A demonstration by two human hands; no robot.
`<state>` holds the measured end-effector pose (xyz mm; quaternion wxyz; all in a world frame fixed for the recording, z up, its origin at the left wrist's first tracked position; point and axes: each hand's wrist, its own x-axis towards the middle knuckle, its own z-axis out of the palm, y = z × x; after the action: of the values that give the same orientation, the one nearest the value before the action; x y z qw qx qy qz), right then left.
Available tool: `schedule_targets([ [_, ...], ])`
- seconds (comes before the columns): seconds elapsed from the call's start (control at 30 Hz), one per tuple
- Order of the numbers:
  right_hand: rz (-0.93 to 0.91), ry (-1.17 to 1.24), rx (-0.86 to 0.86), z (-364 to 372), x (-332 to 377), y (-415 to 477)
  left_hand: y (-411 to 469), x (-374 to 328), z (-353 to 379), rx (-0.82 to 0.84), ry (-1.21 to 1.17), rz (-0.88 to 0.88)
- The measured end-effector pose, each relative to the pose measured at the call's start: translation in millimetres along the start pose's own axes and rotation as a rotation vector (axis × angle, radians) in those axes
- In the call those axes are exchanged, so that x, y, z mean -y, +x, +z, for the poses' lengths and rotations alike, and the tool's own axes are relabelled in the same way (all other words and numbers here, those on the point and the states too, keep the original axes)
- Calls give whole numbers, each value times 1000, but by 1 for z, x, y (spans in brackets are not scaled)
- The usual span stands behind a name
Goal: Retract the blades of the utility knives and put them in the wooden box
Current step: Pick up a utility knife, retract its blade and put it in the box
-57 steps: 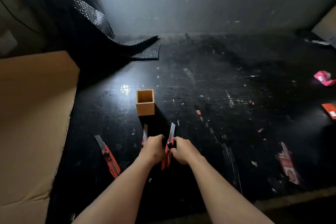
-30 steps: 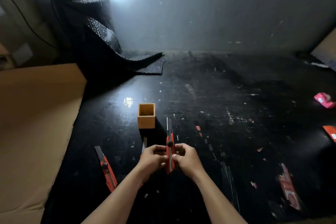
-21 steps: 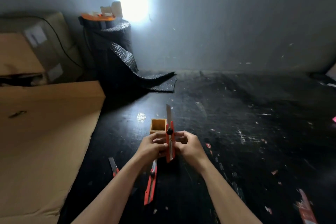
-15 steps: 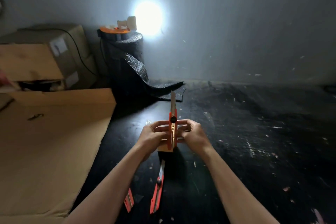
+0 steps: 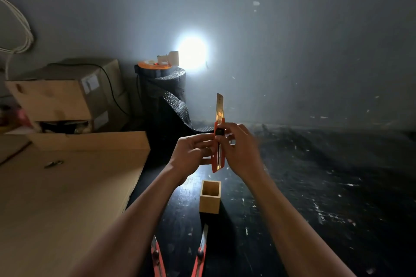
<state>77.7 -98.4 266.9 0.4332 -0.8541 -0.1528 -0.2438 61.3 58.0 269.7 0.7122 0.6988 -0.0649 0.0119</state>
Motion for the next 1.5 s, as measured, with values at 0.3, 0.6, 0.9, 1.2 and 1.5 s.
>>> schedule_targets([
  [0.3, 15, 66, 76, -13, -3, 4, 9, -15, -3, 37, -90, -37],
  [0.6, 58, 111, 157, -13, -2, -13, 20, -27, -3, 21, -71, -37],
  [0.9, 59, 178, 97, -11, 7, -13, 23, -38, 1, 5, -25, -4],
  [1.2, 67, 184, 100, -15, 10, -13, 20, -41, 0, -1, -54, -3],
  [1.5, 87, 196, 106, -16, 9, -14, 17, -37, 0, -39, -9, 2],
])
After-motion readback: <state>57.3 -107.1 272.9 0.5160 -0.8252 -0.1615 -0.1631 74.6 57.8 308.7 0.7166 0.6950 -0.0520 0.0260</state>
